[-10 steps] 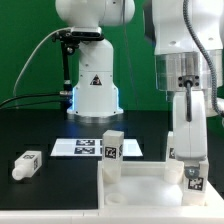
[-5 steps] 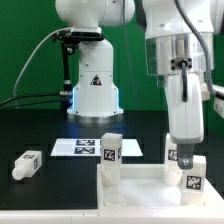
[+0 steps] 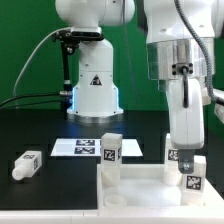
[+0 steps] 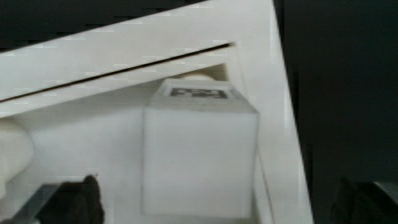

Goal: Assemble square table

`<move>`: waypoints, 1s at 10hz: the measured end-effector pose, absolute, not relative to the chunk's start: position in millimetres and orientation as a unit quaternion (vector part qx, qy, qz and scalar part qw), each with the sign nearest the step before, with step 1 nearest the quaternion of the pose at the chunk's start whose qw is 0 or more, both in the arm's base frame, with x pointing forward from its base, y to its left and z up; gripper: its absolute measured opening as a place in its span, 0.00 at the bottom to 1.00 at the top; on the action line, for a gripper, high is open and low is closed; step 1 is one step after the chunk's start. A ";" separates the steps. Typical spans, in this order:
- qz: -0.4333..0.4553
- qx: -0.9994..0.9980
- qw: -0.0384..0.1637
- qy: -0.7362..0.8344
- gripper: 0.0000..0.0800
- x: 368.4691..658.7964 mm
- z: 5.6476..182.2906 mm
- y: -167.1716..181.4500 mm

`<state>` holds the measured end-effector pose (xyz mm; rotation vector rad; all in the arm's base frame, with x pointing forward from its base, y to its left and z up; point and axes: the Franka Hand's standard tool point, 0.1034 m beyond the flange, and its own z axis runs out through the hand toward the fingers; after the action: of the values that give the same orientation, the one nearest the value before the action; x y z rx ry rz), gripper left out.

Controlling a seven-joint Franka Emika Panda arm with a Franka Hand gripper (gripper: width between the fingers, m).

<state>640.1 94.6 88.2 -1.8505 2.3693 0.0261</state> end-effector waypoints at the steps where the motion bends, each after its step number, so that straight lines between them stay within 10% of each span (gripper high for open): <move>1: 0.005 -0.642 0.069 0.763 0.81 640.5 90.5 90.8; 4: -0.005 -0.699 0.089 0.710 0.81 630.4 116.3 60.6; 10: -0.036 -0.857 0.080 0.508 0.81 621.2 113.7 41.9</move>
Offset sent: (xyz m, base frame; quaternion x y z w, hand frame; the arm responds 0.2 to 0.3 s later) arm -0.0286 -0.0345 0.0412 0.0294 -0.0563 -0.0292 0.9976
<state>621.2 41.9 113.7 -2.5616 1.5204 -0.1069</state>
